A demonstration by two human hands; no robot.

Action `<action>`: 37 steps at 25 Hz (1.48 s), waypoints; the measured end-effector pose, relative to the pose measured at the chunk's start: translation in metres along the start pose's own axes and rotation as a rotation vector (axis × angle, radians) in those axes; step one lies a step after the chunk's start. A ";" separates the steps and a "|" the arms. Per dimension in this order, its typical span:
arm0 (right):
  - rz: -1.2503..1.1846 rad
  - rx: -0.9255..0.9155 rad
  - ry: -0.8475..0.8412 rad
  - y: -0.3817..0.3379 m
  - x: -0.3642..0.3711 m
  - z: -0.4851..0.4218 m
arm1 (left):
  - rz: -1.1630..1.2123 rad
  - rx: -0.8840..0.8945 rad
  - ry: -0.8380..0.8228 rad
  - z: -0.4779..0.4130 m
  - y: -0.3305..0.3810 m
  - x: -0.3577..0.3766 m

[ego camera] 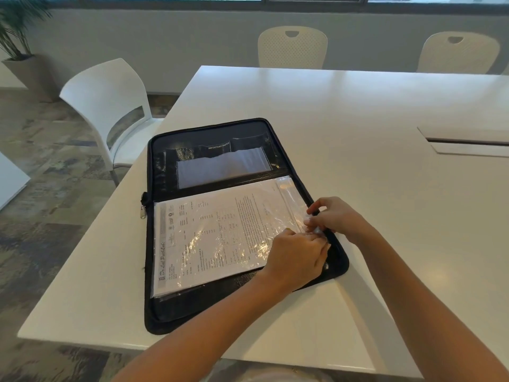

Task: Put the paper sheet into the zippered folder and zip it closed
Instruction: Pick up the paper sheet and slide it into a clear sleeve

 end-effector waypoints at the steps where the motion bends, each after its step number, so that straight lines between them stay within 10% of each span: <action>1: 0.013 0.001 -0.006 0.004 -0.001 0.004 | 0.040 0.007 0.010 0.001 -0.004 -0.003; 11: 0.040 0.014 -0.099 0.023 -0.009 0.044 | 0.036 0.050 -0.068 0.002 -0.051 -0.008; 37: 0.216 0.066 0.639 0.024 -0.090 -0.012 | -0.031 -0.007 -0.394 0.023 -0.149 -0.009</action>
Point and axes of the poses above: each hand's wrist, its own z-axis away from the middle knuckle, its own x-axis out of the palm, y = z × x, the point moved 10 cm from there along -z, towards the middle knuckle, and after that the axes turned 3 degrees about y, right-handed, at the moved point
